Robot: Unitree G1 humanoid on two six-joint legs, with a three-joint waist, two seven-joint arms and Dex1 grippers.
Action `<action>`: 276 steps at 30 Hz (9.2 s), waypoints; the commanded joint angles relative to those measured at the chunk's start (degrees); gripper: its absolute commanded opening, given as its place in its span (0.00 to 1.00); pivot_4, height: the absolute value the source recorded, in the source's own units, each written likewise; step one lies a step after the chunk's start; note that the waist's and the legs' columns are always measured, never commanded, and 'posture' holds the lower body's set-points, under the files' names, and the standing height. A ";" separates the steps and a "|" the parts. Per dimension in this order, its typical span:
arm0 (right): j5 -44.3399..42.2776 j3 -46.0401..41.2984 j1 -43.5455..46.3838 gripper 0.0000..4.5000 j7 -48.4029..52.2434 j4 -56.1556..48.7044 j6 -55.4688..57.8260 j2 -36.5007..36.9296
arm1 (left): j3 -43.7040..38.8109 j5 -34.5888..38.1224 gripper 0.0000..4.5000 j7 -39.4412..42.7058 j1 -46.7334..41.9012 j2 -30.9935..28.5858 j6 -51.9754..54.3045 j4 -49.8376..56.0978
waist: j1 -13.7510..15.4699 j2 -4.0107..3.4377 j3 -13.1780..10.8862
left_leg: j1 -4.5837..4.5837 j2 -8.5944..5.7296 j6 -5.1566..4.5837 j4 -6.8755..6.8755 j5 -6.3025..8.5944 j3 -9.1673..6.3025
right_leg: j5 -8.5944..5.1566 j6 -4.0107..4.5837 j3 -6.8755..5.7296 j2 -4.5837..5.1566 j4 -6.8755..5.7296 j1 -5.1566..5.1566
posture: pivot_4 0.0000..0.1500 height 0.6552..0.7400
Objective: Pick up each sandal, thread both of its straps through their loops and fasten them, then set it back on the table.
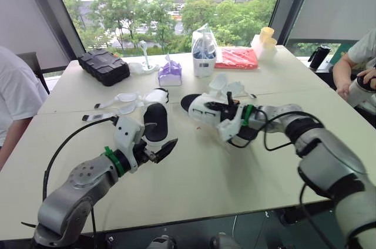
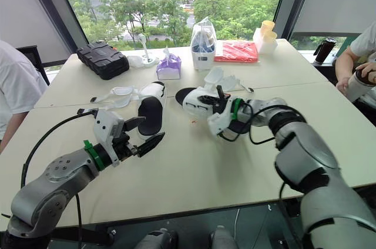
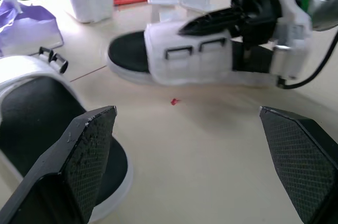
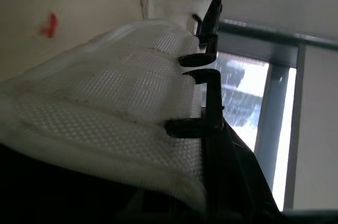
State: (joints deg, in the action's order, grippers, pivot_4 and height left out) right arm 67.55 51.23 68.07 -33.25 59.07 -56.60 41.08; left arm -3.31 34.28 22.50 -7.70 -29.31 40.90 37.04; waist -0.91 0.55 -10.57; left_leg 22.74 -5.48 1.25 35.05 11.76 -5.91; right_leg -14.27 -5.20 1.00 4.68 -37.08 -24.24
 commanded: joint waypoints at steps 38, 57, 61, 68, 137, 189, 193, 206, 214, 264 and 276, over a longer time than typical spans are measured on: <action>13.48 15.32 13.26 0.92 -18.76 7.01 -22.90 -0.28 | 2.24 -2.97 1.00 6.09 -1.39 -1.10 -2.83 -2.79 | -0.22 0.19 -0.08 | -0.32 0.28 0.01 -0.03 -0.01 0.88 | 0.03 0.03 0.56 -0.22 -0.12 -0.05 | 1.00 1.00; -18.54 -57.15 20.24 1.00 85.15 60.93 -18.91 1.69 | 7.32 -10.29 0.60 24.15 -6.96 -3.59 -17.61 -21.62 | -1.99 0.20 -0.12 | -0.58 0.36 -0.65 0.01 0.40 0.91 | 0.04 0.01 0.46 -0.25 0.14 0.44 | 1.00 1.00; -24.48 -68.88 17.94 1.00 101.62 60.93 -6.93 2.67 | 9.60 -11.82 0.13 28.15 -10.66 -2.49 -19.94 -28.16 | -1.69 0.20 -0.13 | -0.64 0.35 -0.68 0.02 0.43 0.86 | 0.03 0.02 0.42 -0.22 0.28 0.59 | 1.00 1.00; -27.31 -72.83 17.09 1.00 107.54 60.93 -1.65 1.80 | 13.69 -16.16 0.00 31.15 -15.04 0.97 -24.30 -37.17 | -1.87 0.18 -0.14 | -0.58 0.32 -0.80 0.02 0.53 0.92 | 0.08 -0.07 0.43 -0.14 0.77 0.71 | 1.00 1.00; -73.60 -74.48 9.72 1.00 83.20 14.55 94.69 -23.32 | 19.37 -27.50 0.00 31.49 -18.75 10.44 -27.41 -45.05 | -1.23 0.10 -0.07 | -0.29 0.22 -0.73 0.21 0.66 0.80 | 0.30 -0.39 0.40 0.00 0.45 0.35 | 1.00 1.00; -77.26 -50.17 -45.15 0.02 108.33 -63.84 31.69 -9.72 | 19.27 -26.61 0.00 32.16 -17.75 9.97 -26.11 -44.35 | -0.10 0.19 -0.07 | -0.09 0.28 -0.75 0.70 0.73 0.99 | 0.26 -0.48 0.43 -0.03 0.08 0.15 | 1.00 1.00; -76.04 -46.04 -45.90 0.02 111.08 -57.27 10.77 -6.81 | 19.40 -26.68 0.00 32.72 -18.12 10.04 -26.30 -44.98 | -0.01 0.19 -0.07 | -0.59 0.41 -0.79 0.74 0.77 0.87 | 0.22 -0.49 0.30 -0.12 0.53 0.93 | 1.00 1.00; -76.68 -36.15 -40.95 0.76 113.15 -48.51 2.32 5.55 | 19.61 -27.00 0.00 33.47 -18.79 10.53 -26.79 -46.08 | 0.31 0.19 -0.07 | -0.53 0.40 -1.03 0.81 0.91 0.87 | 0.24 -0.46 0.31 -0.01 0.75 1.01 | 1.00 1.00; -90.29 -39.28 -37.28 0.99 116.22 -56.23 49.35 15.85 | 19.85 -27.20 0.00 33.40 -19.30 11.60 -27.33 -47.05 | 0.60 0.17 -0.06 | -0.36 0.40 -1.08 0.97 0.95 0.78 | 0.23 -0.42 0.33 0.06 0.79 0.96 | 1.00 1.00; -109.61 -44.79 -34.63 0.00 98.22 -65.90 124.72 2.14 | 21.39 -27.09 0.00 31.67 -17.43 12.62 -26.02 -44.13 | 1.65 0.17 -0.05 | 0.01 0.34 -1.27 1.08 1.09 0.81 | 0.27 -0.50 0.18 0.16 1.07 0.77 | 1.00 1.00; -94.38 -29.79 -4.67 0.00 111.61 -31.46 114.95 -0.53 | 22.21 -28.03 0.00 31.81 -19.19 13.62 -28.19 -48.02 | 1.49 0.16 -0.05 | 0.11 0.31 -1.28 1.09 1.10 0.80 | 0.28 -0.50 0.12 0.18 1.12 0.71 | 1.00 1.00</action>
State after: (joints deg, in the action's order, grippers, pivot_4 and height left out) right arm -29.21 20.87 60.10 75.97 23.12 61.03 41.20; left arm 17.20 7.40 54.58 -27.09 -16.27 12.62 -9.68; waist 0.58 0.70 -10.63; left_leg 22.85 -5.19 -0.03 36.14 12.86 -5.06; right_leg -13.96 -5.74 1.16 4.86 -35.99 -23.55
